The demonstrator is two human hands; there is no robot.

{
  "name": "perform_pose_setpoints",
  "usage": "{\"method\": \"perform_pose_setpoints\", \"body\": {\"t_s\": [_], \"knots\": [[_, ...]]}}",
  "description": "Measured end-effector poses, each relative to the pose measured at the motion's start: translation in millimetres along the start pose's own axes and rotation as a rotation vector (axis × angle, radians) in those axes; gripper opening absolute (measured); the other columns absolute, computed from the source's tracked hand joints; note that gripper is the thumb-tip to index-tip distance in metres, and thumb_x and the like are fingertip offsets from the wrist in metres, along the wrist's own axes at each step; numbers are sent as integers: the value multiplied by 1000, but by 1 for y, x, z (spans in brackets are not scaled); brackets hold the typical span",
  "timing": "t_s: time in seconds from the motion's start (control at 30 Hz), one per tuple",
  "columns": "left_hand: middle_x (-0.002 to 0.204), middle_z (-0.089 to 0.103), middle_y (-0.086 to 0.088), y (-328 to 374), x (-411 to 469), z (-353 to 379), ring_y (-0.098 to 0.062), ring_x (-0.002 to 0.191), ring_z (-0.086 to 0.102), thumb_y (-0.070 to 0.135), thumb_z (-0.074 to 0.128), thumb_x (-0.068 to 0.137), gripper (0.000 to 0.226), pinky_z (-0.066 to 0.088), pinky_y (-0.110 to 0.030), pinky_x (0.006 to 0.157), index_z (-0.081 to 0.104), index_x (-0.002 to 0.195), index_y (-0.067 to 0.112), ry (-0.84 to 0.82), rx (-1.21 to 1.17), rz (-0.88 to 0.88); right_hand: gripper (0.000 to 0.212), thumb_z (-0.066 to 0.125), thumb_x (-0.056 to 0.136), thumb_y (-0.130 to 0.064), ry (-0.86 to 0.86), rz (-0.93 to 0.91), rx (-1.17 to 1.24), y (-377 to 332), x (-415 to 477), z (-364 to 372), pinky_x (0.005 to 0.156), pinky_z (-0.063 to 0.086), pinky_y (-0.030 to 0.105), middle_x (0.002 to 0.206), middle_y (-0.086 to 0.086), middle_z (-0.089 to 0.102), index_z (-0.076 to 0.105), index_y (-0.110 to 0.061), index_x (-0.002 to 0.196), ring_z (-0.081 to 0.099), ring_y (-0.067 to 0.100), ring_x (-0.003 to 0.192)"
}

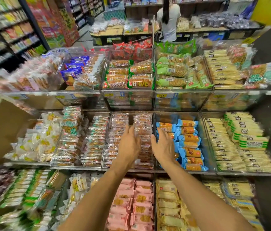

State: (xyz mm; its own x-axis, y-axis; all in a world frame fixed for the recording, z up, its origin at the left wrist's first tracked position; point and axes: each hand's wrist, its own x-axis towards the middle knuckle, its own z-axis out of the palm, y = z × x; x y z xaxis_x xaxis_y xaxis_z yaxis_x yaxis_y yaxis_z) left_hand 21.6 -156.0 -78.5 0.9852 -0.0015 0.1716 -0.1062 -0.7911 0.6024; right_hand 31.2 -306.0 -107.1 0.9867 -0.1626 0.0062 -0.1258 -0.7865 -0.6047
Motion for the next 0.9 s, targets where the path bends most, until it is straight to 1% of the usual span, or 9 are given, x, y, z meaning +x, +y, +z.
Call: {"method": "perform_pose_setpoints", "body": {"t_s": [0.07,0.13,0.17,0.27,0.4,0.57,0.7,0.83,0.9], "knots": [[141,55,-4,0,9,-29,-19,119,56,27,52,107,37,49,-37,109,50,143,16,12,217,81,57,43,108,-48,-11,-119,-133,-9,9,-17,126,26,48,164,4,41,42,-21,158,34,28,151],[148,51,-5,-6,13,-61,-27,136,48,33,47,107,46,39,-44,116,44,150,19,-24,471,82,55,45,106,-50,-21,-226,-230,-26,15,-31,125,26,47,160,4,46,49,-23,153,39,27,147],[151,49,-7,-8,12,-77,-30,140,44,35,44,106,49,35,-46,117,41,153,20,-49,553,65,55,46,105,-51,-28,-266,-262,-37,17,-36,125,24,47,159,4,48,52,-23,152,41,27,145],[141,56,-8,-20,0,-123,-31,132,50,42,38,106,46,40,-47,111,46,145,20,-74,680,9,56,47,103,-53,-55,-372,-354,-76,13,-42,125,20,47,156,3,50,51,-24,151,43,26,143],[133,62,-8,-42,-27,-182,-31,124,56,48,39,104,44,43,-47,104,51,137,21,-4,747,-101,54,47,102,-55,-89,-482,-383,-143,-3,-33,126,16,48,156,1,50,52,-27,149,41,25,145],[133,63,-10,-90,-77,-259,-34,125,57,55,37,104,48,41,-47,105,52,135,20,90,823,-233,57,55,96,-61,-98,-634,-365,-235,-41,1,121,25,46,143,0,60,57,-28,143,50,26,134],[129,64,-8,-137,-130,-323,-32,123,59,57,43,101,49,42,-44,100,56,134,23,166,883,-334,56,56,95,-62,-106,-757,-314,-313,-88,41,118,26,43,142,1,61,58,-30,141,50,27,134],[121,67,-7,-185,-193,-381,-33,115,62,54,43,99,43,45,-45,95,59,124,24,224,892,-436,60,58,94,-60,-166,-855,-290,-387,-151,89,116,27,42,142,4,62,55,-30,146,51,29,135],[124,67,-8,-211,-225,-408,-34,117,61,53,44,100,45,45,-47,97,59,129,23,228,888,-493,59,58,94,-60,-175,-912,-281,-420,-182,114,115,28,43,139,3,64,56,-30,144,52,29,134]]}}
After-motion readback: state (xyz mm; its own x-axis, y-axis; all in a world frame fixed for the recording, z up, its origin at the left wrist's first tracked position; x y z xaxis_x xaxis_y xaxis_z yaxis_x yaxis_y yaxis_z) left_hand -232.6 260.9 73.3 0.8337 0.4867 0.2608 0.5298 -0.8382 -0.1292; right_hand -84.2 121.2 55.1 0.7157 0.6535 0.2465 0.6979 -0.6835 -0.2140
